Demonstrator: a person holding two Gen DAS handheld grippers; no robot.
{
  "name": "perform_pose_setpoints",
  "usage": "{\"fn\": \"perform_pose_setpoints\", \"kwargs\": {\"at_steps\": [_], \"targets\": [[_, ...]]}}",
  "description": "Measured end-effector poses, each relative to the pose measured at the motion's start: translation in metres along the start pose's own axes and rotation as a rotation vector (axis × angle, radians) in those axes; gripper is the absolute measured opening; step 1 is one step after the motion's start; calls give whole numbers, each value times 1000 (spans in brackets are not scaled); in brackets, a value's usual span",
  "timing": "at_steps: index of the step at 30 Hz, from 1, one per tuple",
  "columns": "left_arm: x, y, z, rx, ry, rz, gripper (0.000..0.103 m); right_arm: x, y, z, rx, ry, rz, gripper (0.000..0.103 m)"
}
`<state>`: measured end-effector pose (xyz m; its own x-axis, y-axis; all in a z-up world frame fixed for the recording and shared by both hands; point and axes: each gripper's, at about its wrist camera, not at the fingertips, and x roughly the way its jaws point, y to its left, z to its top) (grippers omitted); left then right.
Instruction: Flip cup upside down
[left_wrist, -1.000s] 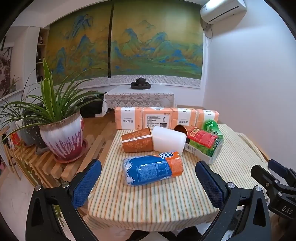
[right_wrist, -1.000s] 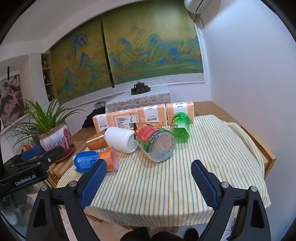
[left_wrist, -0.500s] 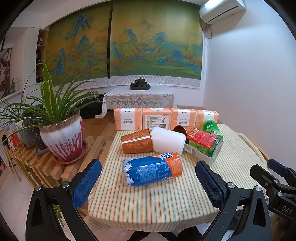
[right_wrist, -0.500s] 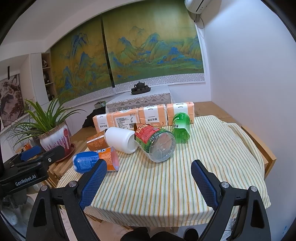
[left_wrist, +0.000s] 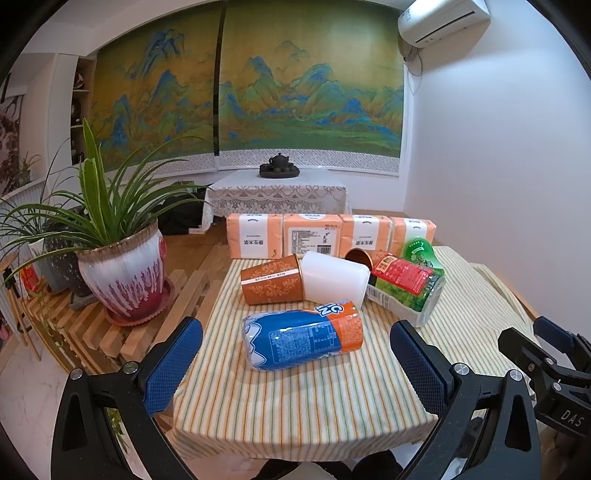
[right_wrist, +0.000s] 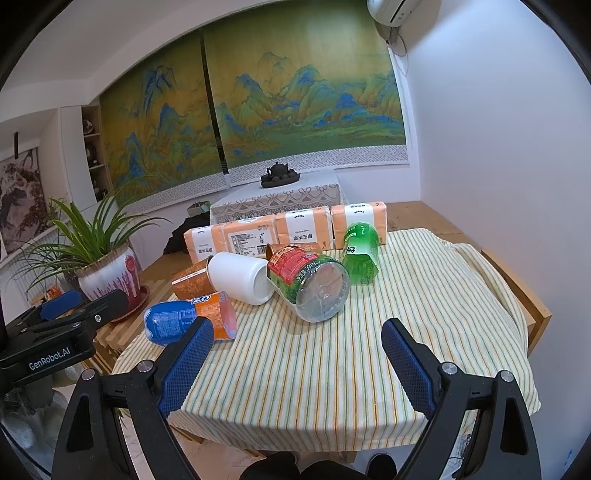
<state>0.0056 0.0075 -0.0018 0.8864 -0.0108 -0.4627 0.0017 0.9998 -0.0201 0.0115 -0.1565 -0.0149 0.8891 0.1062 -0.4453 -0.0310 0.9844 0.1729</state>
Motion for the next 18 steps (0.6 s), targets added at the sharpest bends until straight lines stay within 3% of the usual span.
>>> {"fn": "perform_pose_setpoints", "kwargs": {"at_steps": [18], "targets": [[0, -1, 0, 1, 1, 0, 103, 1, -4, 1, 5, 6, 1, 90]]}}
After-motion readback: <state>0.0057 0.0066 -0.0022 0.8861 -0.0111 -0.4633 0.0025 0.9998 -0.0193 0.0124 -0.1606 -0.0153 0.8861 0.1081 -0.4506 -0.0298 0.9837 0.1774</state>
